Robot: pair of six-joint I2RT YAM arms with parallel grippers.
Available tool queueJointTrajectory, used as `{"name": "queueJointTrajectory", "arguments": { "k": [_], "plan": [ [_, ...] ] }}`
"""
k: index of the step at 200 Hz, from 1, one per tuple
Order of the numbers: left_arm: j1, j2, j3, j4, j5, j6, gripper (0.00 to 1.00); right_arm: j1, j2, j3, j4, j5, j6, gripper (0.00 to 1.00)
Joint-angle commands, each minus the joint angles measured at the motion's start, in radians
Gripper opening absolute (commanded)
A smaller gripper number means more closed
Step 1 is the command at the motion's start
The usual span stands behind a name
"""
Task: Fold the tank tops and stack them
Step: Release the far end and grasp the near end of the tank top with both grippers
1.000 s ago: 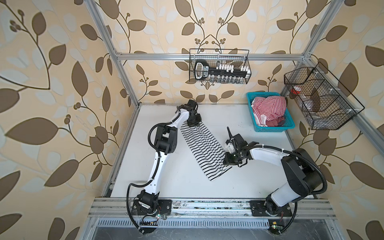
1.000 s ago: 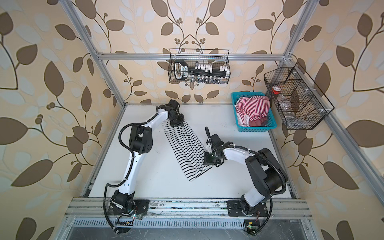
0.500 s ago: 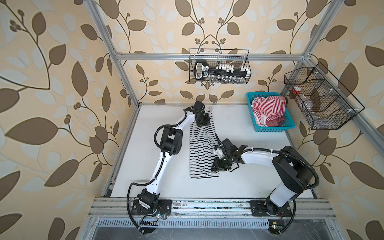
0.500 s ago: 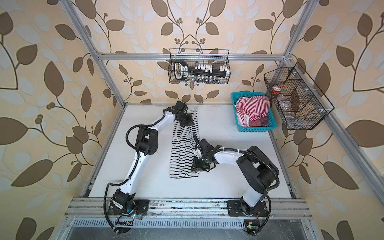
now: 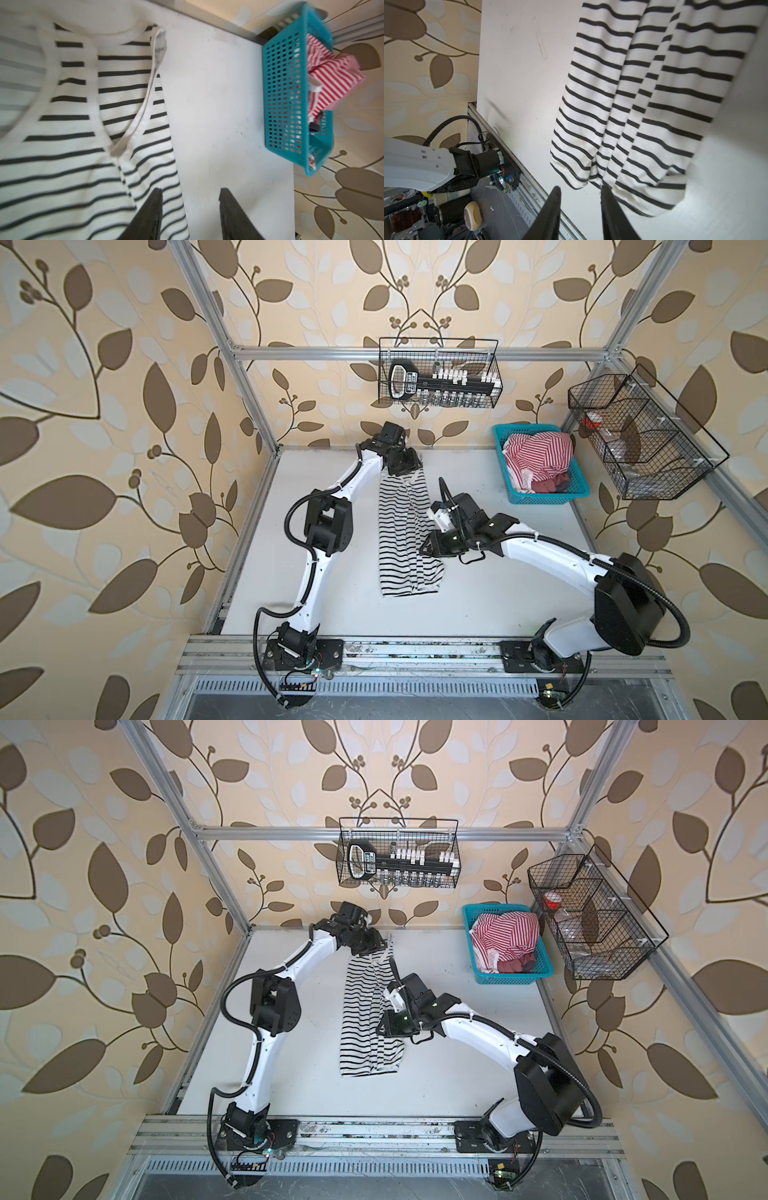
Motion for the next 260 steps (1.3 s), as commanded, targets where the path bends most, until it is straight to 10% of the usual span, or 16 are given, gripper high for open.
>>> {"name": "queueJointTrajectory", "arguments": {
  "k": [1, 108, 222, 260],
  "plan": [
    [0.003, -0.273, -0.157, -0.093, -0.131, 0.065, 0.47, -0.053, -0.035, -0.051, -0.120, 0.090, -0.063, 0.35],
    [-0.098, -0.797, -1.199, -0.034, -0.062, -0.116, 0.45, -0.098, 0.040, -0.233, 0.040, 0.003, -0.103, 0.38],
    [-0.218, -0.738, -1.407, 0.113, 0.017, -0.220, 0.54, -0.005, 0.149, -0.292, 0.153, -0.017, -0.030, 0.42],
    [-0.220, -0.716, -1.455, 0.204, 0.062, -0.263, 0.42, 0.017, 0.158, -0.330, 0.186, -0.023, 0.007, 0.31]
  ]
}}
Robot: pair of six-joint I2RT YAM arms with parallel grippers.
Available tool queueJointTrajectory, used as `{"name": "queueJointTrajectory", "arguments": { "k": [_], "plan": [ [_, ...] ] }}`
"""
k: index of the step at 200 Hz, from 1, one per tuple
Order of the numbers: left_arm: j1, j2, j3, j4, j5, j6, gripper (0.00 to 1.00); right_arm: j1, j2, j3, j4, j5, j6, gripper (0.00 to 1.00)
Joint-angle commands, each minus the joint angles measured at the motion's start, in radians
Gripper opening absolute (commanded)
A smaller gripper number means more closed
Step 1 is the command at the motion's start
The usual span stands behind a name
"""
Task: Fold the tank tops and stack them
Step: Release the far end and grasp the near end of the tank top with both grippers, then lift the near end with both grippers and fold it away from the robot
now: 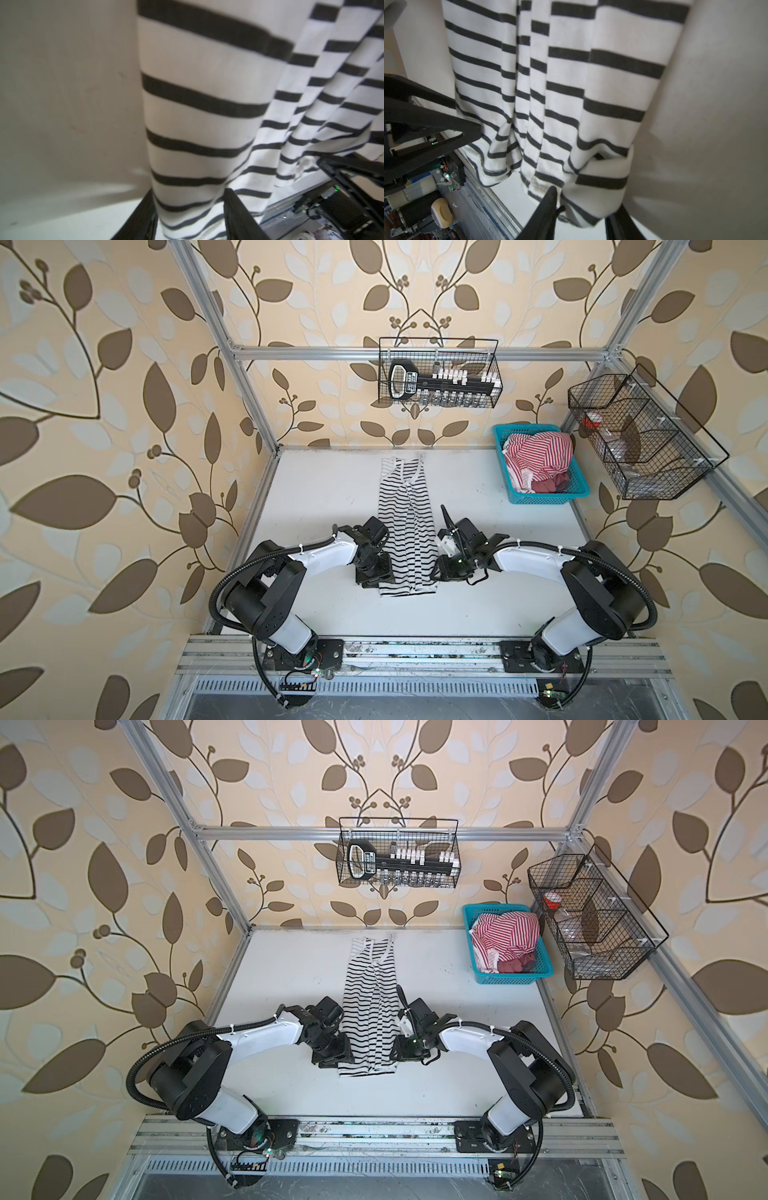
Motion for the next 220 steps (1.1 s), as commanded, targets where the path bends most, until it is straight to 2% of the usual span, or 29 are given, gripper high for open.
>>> {"name": "queueJointTrajectory", "arguments": {
  "k": [1, 33, 48, 56, 99, 133, 181, 220],
  "plan": [
    [-0.013, 0.023, -0.044, 0.071, 0.037, -0.041, 0.42, 0.024, 0.036, -0.056, -0.020, 0.012, 0.036, 0.31],
    [-0.017, 0.022, -0.063, 0.078, 0.044, -0.049, 0.15, 0.047, 0.021, -0.076, -0.006, 0.014, 0.062, 0.12],
    [-0.019, 0.008, -0.073, 0.075, 0.048, -0.054, 0.05, 0.051, 0.003, -0.089, -0.006, 0.018, 0.073, 0.00],
    [-0.021, 0.000, -0.078, 0.074, 0.048, -0.057, 0.00, 0.054, -0.012, -0.096, -0.006, 0.021, 0.081, 0.00],
    [-0.022, -0.071, -0.078, 0.046, 0.043, -0.068, 0.00, 0.074, -0.123, -0.109, -0.037, 0.035, 0.115, 0.00],
    [-0.022, -0.099, 0.005, -0.022, 0.007, -0.055, 0.00, 0.071, -0.187, -0.041, -0.110, 0.049, 0.092, 0.00],
    [-0.014, -0.069, 0.176, -0.082, -0.033, -0.031, 0.00, 0.000, -0.179, 0.073, -0.179, 0.028, 0.034, 0.00],
    [0.043, -0.005, 0.305, -0.073, -0.031, -0.022, 0.00, -0.062, -0.134, 0.178, -0.187, -0.003, -0.003, 0.00]
  ]
}}
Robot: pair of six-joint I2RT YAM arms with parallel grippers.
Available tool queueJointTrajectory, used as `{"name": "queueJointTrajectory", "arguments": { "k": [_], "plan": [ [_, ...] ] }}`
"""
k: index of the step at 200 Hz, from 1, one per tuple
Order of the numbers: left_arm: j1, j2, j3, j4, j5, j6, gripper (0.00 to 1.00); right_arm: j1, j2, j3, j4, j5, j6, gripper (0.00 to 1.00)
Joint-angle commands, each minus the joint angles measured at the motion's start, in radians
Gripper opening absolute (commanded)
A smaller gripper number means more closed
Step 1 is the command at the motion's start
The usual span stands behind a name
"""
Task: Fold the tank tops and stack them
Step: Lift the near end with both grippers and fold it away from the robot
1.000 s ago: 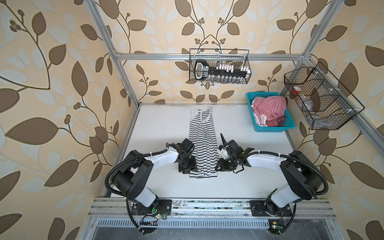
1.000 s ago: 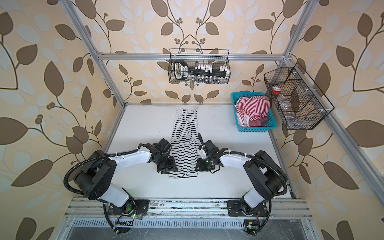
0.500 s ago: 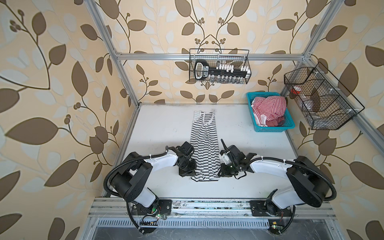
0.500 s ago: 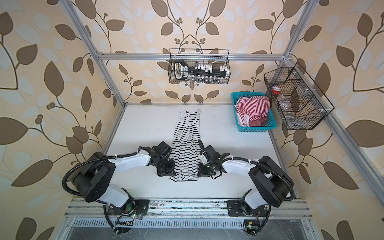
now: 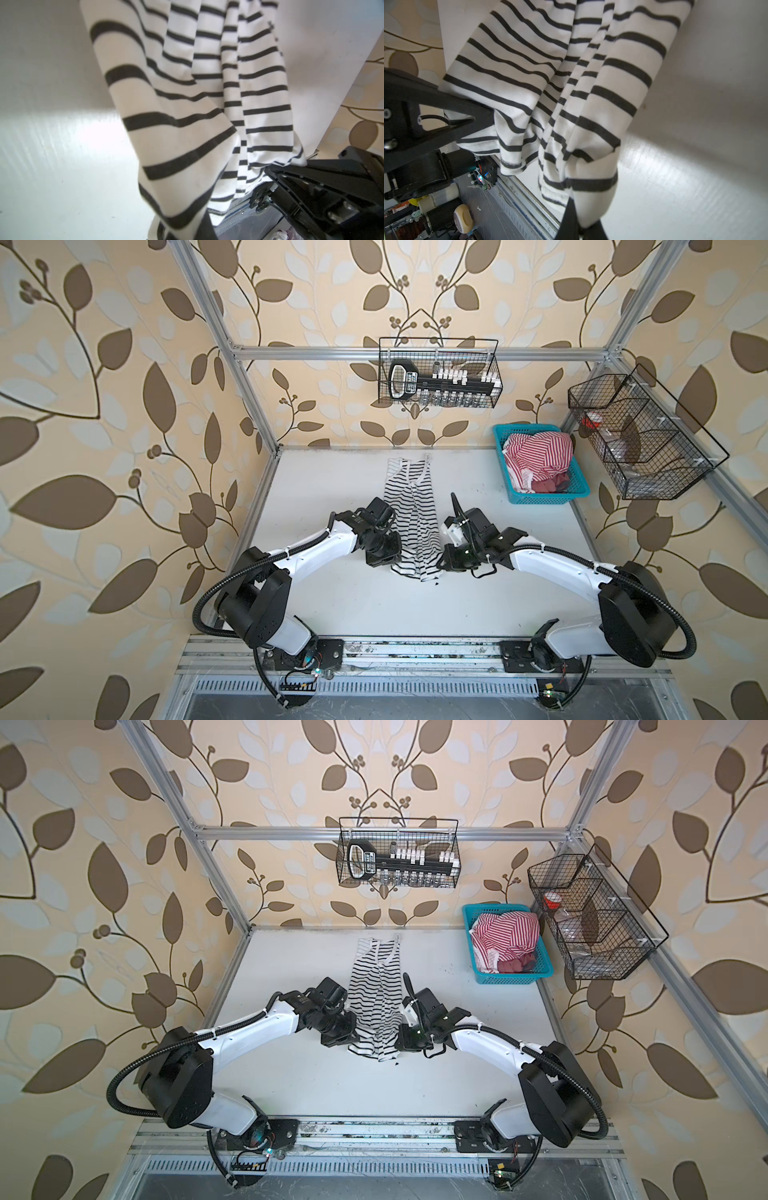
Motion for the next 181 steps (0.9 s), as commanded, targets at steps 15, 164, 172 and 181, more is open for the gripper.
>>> {"name": "queueJointTrajectory", "arguments": {
  "k": [15, 164, 172, 181],
  "plan": [
    [0.065, 0.050, 0.116, -0.019, -0.012, 0.026, 0.00, -0.046, 0.054, 0.120, -0.030, -0.029, -0.053, 0.00],
    [0.226, 0.325, 0.477, -0.081, 0.082, 0.104, 0.00, -0.227, 0.335, 0.466, -0.040, -0.136, -0.076, 0.00],
    [0.233, 0.334, 0.493, -0.086, 0.084, 0.106, 0.00, -0.233, 0.345, 0.477, -0.040, -0.139, -0.076, 0.00],
    [0.238, 0.343, 0.510, -0.089, 0.086, 0.108, 0.00, -0.238, 0.354, 0.491, -0.039, -0.144, -0.076, 0.00]
  ]
}}
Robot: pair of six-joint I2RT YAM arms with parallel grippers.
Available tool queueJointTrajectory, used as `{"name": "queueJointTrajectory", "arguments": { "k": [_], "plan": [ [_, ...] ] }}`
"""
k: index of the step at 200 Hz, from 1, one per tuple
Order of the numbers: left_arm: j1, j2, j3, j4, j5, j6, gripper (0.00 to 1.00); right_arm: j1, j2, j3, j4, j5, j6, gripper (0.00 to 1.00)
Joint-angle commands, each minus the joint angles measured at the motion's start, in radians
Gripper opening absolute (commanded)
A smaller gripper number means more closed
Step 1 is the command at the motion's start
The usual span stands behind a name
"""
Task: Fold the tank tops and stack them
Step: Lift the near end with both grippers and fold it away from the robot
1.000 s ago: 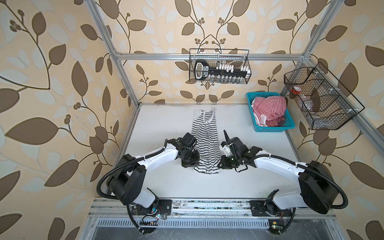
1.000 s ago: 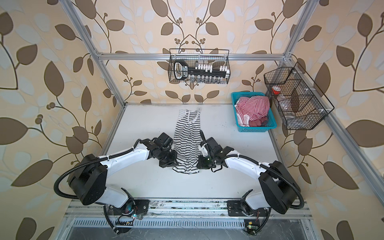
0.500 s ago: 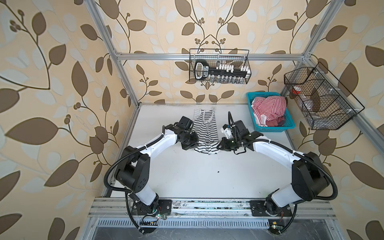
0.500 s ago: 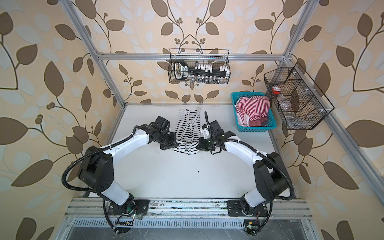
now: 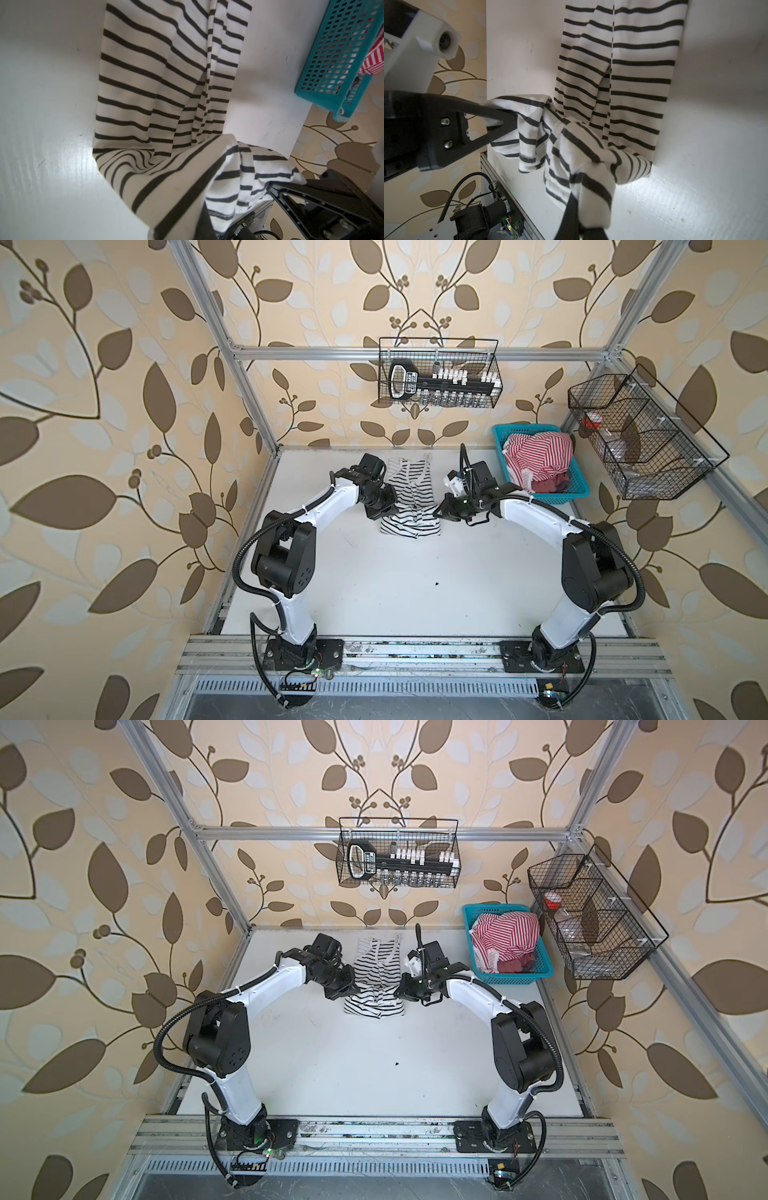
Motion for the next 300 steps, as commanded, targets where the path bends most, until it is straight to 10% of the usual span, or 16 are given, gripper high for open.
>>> {"name": "queueJointTrajectory", "arguments": {
  "k": [1, 117, 209, 300],
  "plan": [
    [0.023, 0.018, 0.067, -0.030, 0.028, 0.032, 0.00, -0.015, 0.033, 0.054, -0.012, -0.029, -0.015, 0.00],
    [0.098, 0.240, 0.274, -0.028, 0.080, 0.039, 0.03, -0.087, 0.291, 0.308, -0.029, -0.101, -0.004, 0.02],
    [0.144, 0.432, 0.411, 0.025, 0.159, -0.009, 0.36, -0.135, 0.508, 0.429, 0.035, -0.155, 0.085, 0.12],
    [0.199, 0.486, 0.467, 0.166, 0.246, -0.175, 0.46, -0.183, 0.481, 0.396, 0.216, -0.222, 0.222, 0.33]
  ]
}}
